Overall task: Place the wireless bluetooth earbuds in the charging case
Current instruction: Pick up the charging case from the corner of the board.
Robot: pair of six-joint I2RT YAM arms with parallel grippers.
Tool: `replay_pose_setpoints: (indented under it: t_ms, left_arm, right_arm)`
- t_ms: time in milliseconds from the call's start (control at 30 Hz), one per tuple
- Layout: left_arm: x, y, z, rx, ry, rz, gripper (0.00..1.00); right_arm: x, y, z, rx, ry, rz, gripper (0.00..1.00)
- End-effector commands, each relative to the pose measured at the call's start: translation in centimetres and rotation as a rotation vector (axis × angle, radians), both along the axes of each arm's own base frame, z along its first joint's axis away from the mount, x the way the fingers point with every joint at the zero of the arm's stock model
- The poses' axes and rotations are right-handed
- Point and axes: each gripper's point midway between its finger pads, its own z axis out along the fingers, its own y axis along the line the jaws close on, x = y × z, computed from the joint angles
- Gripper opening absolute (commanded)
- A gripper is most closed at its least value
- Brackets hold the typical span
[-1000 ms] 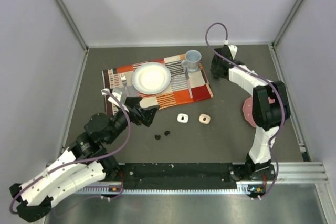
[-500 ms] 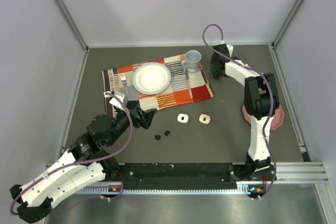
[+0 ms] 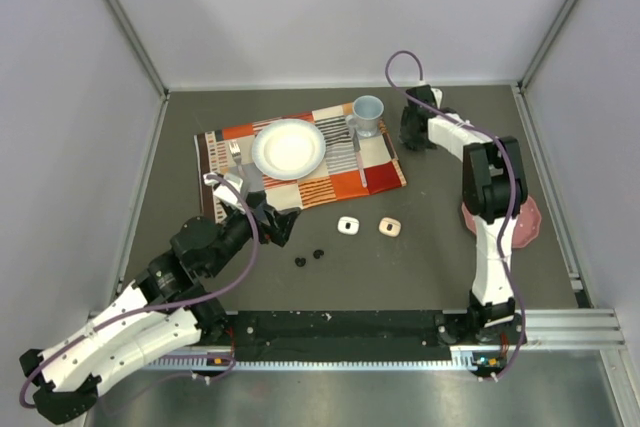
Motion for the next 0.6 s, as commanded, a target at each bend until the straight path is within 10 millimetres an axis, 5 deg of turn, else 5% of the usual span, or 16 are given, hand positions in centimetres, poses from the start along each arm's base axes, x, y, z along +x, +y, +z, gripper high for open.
replay_pose_setpoints:
  t_ms: [0,300,567]
  left_arm:
    - [0.3,-0.3,0.7,-0.02,-0.024,0.002,0.99]
    - [0.5,-0.3,0.5,-0.013,-0.018,0.01,0.99]
    - [0.8,-0.1,0.2,-0.003,-0.011,0.03,0.99]
  right_arm:
    - [1.7,0.2,0.9,0.015,-0.036,0.01,0.62]
    - [2.9,-0.1,0.7,0.009,-0.048,-0.054,0.61]
    - [2.4,-0.8,-0.1,0.011,-0.024,-0.116,0.38]
